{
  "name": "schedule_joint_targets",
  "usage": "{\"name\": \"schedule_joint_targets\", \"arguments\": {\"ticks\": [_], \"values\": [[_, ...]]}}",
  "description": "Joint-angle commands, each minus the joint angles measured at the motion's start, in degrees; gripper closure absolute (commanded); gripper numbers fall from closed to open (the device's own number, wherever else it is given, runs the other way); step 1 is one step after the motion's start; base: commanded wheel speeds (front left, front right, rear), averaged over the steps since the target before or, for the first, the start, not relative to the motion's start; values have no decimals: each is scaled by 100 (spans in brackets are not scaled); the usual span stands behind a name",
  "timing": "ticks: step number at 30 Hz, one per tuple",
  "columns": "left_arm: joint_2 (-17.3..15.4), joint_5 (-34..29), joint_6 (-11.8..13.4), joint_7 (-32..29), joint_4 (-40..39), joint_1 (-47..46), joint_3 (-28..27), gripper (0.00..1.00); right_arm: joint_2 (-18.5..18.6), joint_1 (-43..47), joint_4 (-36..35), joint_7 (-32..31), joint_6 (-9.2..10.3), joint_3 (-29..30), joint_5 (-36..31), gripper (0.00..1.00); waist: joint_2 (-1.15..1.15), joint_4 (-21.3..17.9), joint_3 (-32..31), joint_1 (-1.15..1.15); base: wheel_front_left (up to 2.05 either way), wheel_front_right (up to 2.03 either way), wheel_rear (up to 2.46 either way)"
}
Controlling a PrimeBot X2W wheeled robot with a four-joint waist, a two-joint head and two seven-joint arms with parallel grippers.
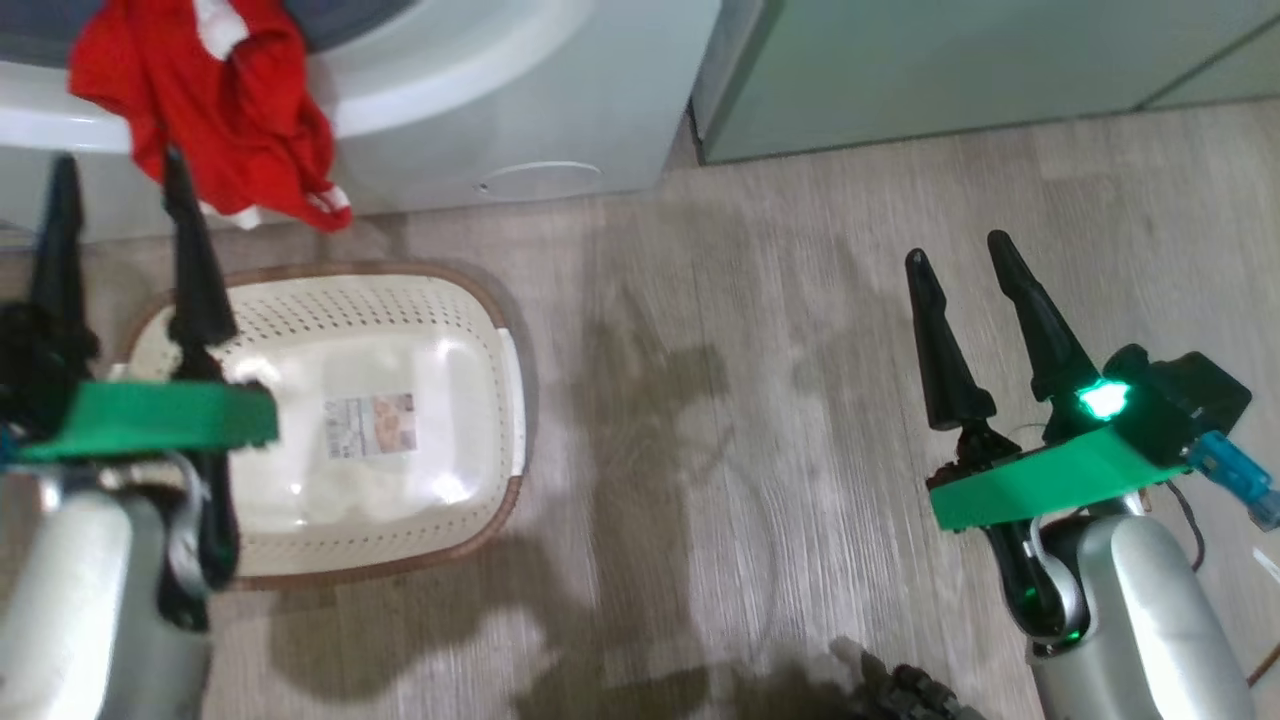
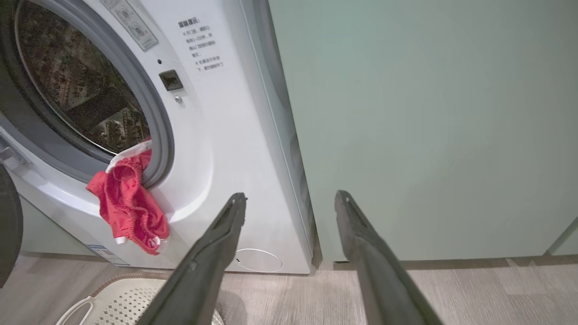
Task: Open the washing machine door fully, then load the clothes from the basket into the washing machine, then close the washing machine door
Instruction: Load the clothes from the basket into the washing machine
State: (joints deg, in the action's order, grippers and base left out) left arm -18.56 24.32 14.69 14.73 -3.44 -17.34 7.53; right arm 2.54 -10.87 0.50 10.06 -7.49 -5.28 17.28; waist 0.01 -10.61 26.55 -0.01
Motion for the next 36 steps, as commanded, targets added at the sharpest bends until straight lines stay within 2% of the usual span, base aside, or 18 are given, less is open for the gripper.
{"name": "schedule_joint_targets", "arguments": {"ticks": [1, 13, 36], "values": [[-82, -60, 52, 26, -234, 29, -165, 0, 33, 107, -221, -34, 0, -85, -47, 0, -1, 120, -149, 1, 0, 0, 0], [78, -157, 116, 9, -141, 836, 198, 0, 33, 346, -248, -276, 0, -29, -191, 0, -1, 336, -573, 1, 0, 0, 0], [52, -213, 120, -73, 19, 930, 425, 0, 33, 428, -322, -374, 0, -39, -191, 0, -1, 442, -651, 1, 0, 0, 0]]}}
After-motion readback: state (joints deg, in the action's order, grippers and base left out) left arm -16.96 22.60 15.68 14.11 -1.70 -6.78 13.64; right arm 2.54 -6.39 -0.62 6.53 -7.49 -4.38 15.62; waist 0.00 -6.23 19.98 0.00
